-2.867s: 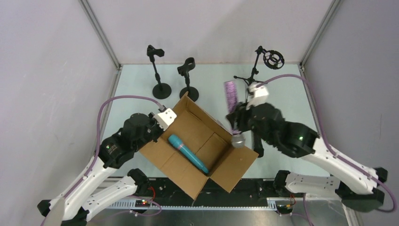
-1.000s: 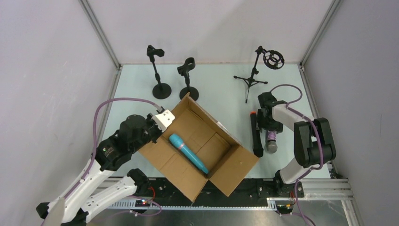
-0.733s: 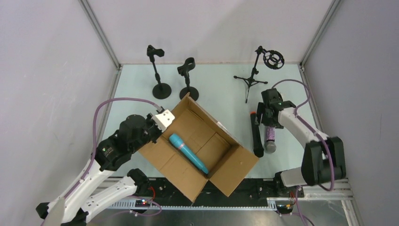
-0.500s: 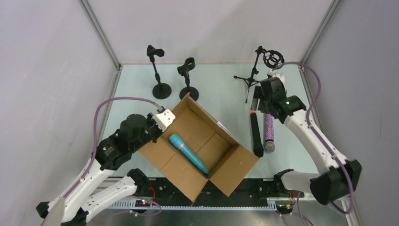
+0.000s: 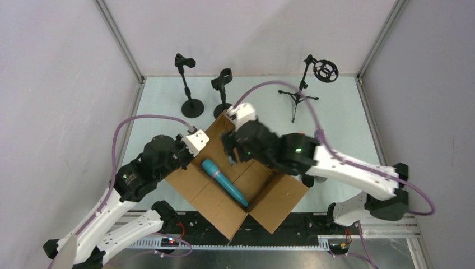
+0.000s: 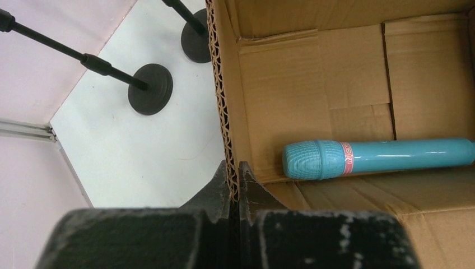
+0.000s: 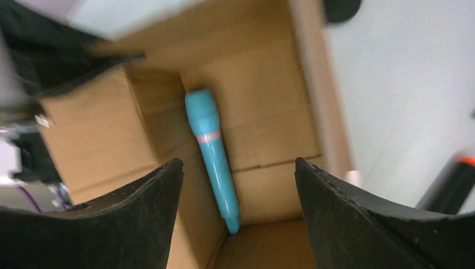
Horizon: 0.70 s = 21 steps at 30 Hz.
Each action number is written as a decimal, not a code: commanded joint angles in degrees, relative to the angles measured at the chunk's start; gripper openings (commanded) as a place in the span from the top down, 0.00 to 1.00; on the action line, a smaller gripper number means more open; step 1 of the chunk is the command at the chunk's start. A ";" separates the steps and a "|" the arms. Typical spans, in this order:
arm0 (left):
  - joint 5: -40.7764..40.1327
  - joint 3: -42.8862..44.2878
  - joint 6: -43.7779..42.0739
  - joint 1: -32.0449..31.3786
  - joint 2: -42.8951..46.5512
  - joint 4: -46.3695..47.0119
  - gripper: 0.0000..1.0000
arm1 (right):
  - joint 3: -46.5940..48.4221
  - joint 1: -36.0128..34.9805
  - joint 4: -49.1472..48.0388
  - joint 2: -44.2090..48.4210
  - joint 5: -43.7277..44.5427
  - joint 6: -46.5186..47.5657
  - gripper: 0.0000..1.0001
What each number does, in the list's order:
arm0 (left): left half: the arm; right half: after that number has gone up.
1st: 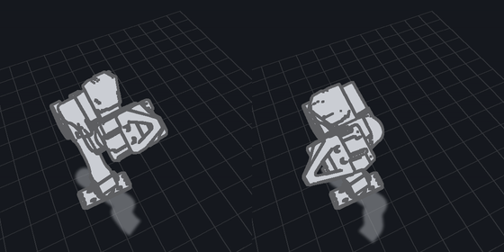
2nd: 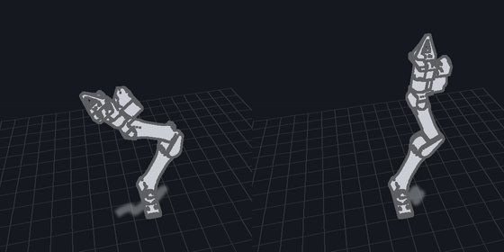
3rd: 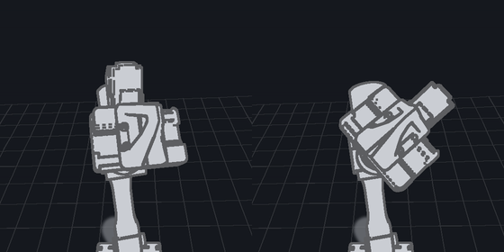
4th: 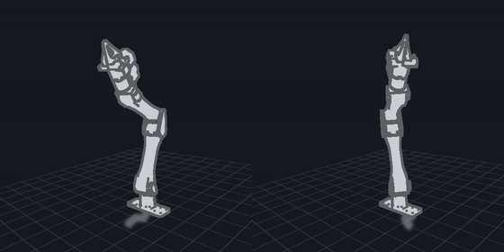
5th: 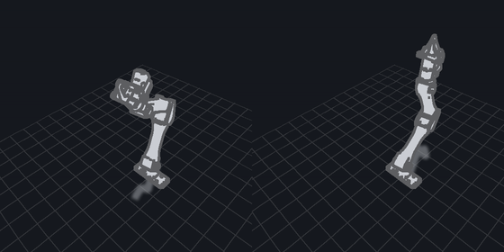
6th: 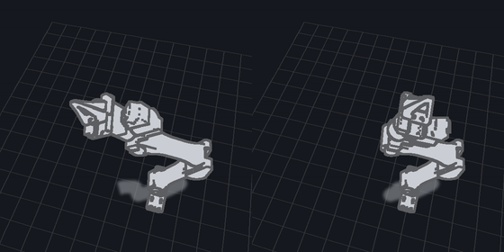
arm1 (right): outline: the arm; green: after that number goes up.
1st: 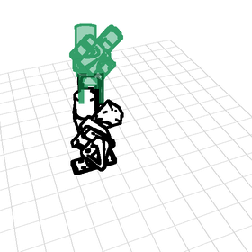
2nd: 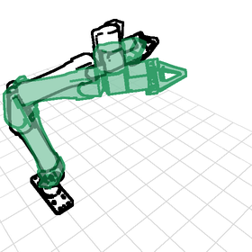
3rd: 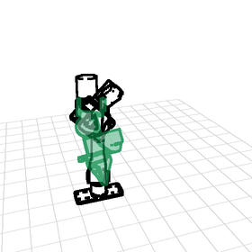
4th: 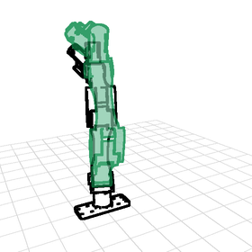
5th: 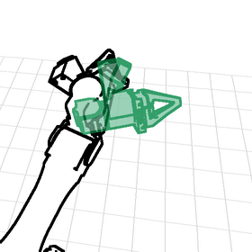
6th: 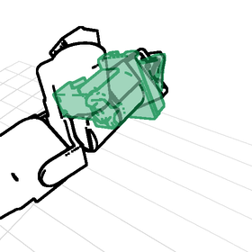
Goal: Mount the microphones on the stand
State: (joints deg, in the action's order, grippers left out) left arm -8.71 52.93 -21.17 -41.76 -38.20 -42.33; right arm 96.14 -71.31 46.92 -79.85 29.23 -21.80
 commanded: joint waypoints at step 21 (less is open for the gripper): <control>1.92 1.75 -2.10 -0.44 1.46 0.49 1.00 | -20.41 -1.44 -25.14 -22.37 -18.31 -4.53 0.23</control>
State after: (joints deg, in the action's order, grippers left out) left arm -8.32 52.93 -21.52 -41.78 -37.08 -43.05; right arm 76.23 -72.49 26.22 -98.65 12.08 -25.50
